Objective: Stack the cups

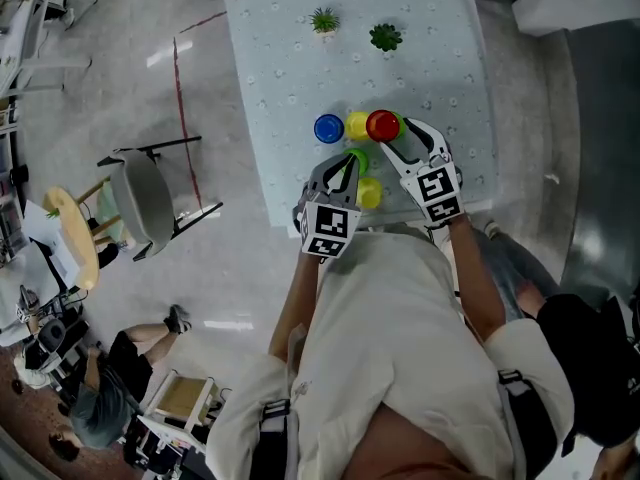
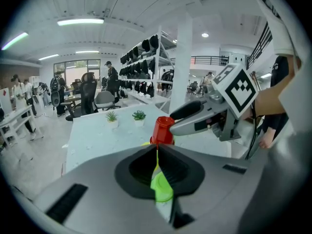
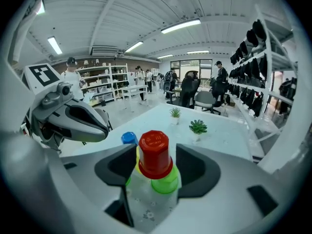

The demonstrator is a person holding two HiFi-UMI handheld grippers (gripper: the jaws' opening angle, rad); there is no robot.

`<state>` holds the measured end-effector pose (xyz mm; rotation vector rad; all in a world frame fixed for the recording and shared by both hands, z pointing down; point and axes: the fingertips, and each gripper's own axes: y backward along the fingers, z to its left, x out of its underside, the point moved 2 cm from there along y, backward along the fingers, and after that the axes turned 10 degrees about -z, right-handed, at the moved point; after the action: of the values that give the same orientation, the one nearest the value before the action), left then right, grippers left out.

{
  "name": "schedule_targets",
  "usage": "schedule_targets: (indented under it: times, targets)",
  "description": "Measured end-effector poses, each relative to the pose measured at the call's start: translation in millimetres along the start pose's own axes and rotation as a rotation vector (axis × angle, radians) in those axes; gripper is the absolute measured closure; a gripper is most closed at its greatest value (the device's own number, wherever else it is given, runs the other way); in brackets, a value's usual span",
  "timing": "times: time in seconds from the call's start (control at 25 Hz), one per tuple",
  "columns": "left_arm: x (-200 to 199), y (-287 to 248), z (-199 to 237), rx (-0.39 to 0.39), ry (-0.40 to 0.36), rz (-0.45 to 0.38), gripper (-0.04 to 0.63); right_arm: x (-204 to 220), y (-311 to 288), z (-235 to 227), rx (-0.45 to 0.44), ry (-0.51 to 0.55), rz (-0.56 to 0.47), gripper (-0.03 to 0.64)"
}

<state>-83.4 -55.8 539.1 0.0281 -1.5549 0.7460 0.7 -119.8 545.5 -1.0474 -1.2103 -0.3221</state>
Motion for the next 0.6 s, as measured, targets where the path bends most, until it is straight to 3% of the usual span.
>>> schedule_targets:
  times: [0.24,0.6]
  targets:
    - [3,7,-2,-0.019,-0.005,0.002,0.574,-12,25,0,0.072,0.028,-0.073,0.393]
    - [20,12,-3,-0.021,0.001,0.032,0.572,1,41,21,0.038,0.019,-0.049,0.413]
